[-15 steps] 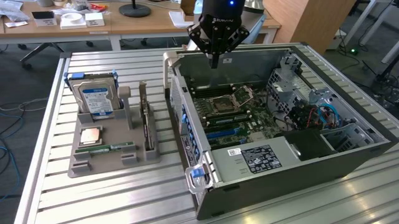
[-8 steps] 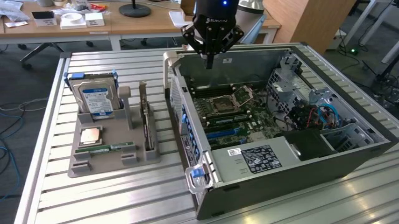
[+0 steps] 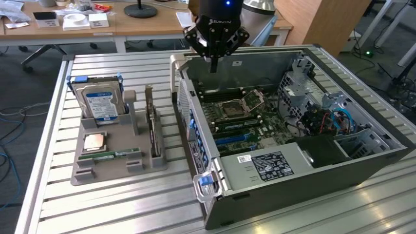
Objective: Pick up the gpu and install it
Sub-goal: 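Reach for the gpu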
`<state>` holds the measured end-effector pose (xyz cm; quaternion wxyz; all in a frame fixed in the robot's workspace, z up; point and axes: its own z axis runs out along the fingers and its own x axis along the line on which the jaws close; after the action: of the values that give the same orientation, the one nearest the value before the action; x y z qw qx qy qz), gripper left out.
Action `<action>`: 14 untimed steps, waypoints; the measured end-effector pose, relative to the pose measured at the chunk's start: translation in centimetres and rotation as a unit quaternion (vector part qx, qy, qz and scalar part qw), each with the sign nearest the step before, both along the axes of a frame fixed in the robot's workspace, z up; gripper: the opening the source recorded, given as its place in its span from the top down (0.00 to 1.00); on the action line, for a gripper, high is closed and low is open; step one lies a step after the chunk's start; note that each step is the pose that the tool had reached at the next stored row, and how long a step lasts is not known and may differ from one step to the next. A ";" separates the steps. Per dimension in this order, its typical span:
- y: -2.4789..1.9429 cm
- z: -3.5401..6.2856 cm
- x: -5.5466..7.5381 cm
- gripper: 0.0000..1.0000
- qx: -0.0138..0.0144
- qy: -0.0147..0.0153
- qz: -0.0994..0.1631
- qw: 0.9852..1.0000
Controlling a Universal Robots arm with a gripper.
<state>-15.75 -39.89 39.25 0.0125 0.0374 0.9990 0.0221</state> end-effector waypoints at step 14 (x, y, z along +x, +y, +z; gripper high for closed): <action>0.00 -0.04 -1.6 0.89 0.000 0.000 0.000 1.000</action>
<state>-17.33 -39.89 39.21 0.0125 0.0374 0.9990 0.0221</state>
